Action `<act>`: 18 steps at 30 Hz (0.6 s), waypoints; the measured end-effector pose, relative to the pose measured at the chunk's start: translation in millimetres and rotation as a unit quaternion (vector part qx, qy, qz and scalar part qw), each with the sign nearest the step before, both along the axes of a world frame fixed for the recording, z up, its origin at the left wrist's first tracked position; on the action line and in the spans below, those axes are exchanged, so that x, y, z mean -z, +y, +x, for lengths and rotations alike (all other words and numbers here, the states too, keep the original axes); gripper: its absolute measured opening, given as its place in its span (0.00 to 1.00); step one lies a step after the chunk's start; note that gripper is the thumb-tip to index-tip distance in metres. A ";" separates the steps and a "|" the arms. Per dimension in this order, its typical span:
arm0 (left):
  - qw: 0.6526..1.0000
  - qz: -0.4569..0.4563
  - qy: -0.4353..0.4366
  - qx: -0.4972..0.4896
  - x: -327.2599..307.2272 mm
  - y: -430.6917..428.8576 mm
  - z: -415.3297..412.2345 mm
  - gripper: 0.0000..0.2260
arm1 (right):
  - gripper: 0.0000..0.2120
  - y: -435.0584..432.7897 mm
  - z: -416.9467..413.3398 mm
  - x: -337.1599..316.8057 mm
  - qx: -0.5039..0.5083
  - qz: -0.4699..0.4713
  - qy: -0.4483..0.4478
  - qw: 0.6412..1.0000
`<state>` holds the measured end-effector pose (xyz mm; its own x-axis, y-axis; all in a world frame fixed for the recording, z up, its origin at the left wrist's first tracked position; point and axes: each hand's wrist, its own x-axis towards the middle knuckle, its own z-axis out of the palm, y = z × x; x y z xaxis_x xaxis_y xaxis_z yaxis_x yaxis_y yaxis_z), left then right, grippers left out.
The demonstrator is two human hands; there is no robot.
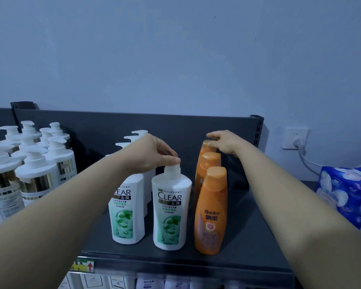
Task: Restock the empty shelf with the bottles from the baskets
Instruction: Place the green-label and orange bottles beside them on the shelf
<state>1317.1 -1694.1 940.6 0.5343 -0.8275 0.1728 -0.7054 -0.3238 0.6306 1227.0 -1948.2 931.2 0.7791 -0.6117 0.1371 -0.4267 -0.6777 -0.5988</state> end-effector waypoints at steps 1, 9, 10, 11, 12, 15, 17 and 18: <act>1.000 0.007 -0.006 -0.002 -1.0 -0.6 -0.2 0.10 | 0.23 -1.9 2.5 1.5 -0.001 0.002 0.003 1.000; 1.000 0.020 -0.017 -0.003 -4.0 0.0 -3.0 0.12 | 0.18 -6.2 3.5 4.8 -0.020 0.000 -0.013 1.000; 1.000 0.018 -0.016 -0.003 -3.8 0.3 -3.6 0.12 | 0.18 -4.8 2.5 3.3 -0.024 0.002 -0.009 1.000; 1.000 0.016 -0.014 -0.004 -3.5 0.4 -3.8 0.12 | 0.18 -2.8 1.2 1.9 -0.027 0.005 -0.005 1.000; 1.000 0.015 -0.014 -0.006 -3.2 0.5 -3.7 0.12 | 0.18 -1.1 0.2 1.2 -0.028 0.007 -0.004 1.000; 1.000 0.012 -0.015 -0.011 -1.8 0.7 -3.5 0.11 | 0.18 2.4 -1.3 1.2 -0.027 0.006 -0.004 1.000; 1.000 0.006 -0.010 -0.005 0.7 1.0 -2.5 0.11 | 0.20 5.8 -3.0 1.5 -0.024 0.006 0.005 1.000; 1.000 0.002 -0.004 -0.002 1.4 1.2 -2.6 0.12 | 0.21 7.7 -4.3 1.2 -0.021 0.007 0.010 1.000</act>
